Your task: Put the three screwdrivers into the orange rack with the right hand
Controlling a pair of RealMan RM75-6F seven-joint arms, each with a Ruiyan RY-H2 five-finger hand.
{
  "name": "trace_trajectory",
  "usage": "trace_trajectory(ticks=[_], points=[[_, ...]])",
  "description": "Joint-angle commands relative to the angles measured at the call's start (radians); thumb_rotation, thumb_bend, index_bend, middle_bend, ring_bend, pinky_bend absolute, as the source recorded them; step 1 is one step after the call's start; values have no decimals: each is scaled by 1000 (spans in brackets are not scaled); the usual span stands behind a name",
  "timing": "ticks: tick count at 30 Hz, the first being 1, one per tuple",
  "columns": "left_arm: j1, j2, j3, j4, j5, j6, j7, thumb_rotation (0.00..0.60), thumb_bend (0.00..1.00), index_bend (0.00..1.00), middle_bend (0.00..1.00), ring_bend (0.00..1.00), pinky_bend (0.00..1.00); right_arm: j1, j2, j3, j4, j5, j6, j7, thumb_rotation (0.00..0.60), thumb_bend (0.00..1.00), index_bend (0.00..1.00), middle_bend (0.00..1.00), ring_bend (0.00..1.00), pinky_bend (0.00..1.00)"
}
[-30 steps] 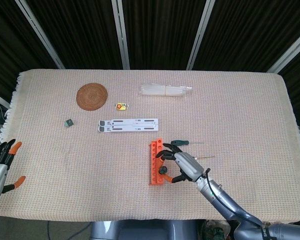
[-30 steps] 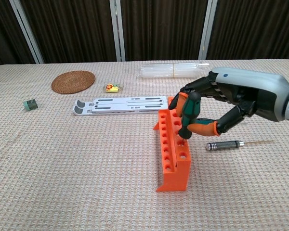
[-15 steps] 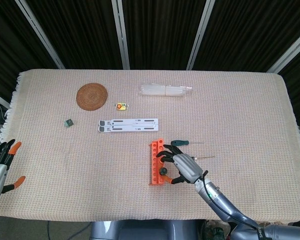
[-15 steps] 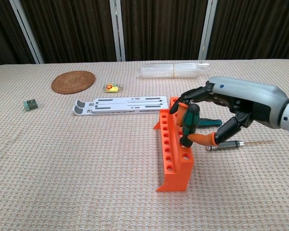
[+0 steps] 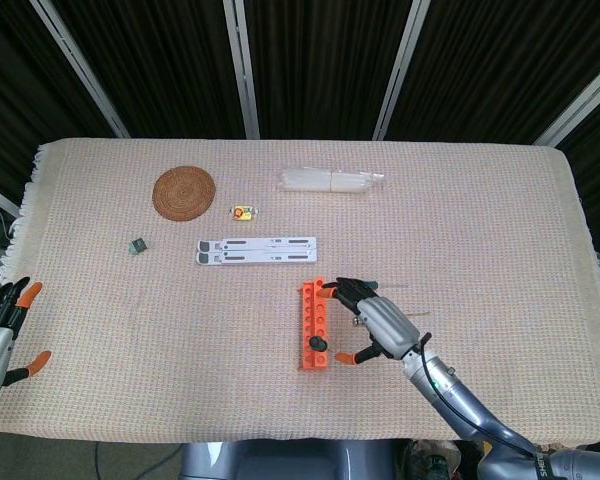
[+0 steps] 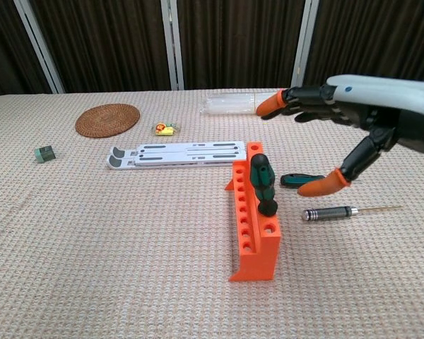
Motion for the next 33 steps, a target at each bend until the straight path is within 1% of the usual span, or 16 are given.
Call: trace_trajectory(ticks=[1,3,6,7,9,11,17,25,30,33], points=[[0,-1,0,1,1,1,-1,600,204,23,0,0,0,9,80,31,-17,37,-6,-42,600,91,238,98,0,0],[-1,-2,-1,3,2,0,-2,600,203,23,0,0,0,10,100,36,-5,54,4,-90,600,116,314,106,0,0],[-4,-3,-1,2,7,-2,-1,600,204,22,0,0,0,14,95,30,38,74,41,-235,600,156,384,111,0,0],[-5,-3,-1,1,9,-1,0,600,205,22,0,0,0,16,85,25,53,80,50,-282,600,163,393,111,0,0],[-7,-2,-2,-2,18,4,4,600,205,22,0,0,0,29,47,3,110,94,58,-415,600,174,415,111,0,0],[-7,1,-3,-4,18,6,9,600,203,23,0,0,0,45,-13,-20,179,103,73,-568,600,177,430,111,0,0],[-5,3,-4,-2,10,5,14,600,205,22,0,0,0,74,-121,-44,274,137,86,-785,600,176,439,111,0,0],[-3,1,-5,8,-2,1,9,600,205,22,0,0,0,109,-198,-64,328,189,74,-969,600,176,439,109,0,0],[-4,-1,-6,16,-6,-3,4,600,204,22,0,0,0,123,-224,-78,328,228,67,-1057,600,177,459,108,0,0],[-7,-5,-6,23,-9,-9,-3,600,203,22,0,0,0,130,-230,-83,313,272,48,-1084,600,177,471,108,0,0]])
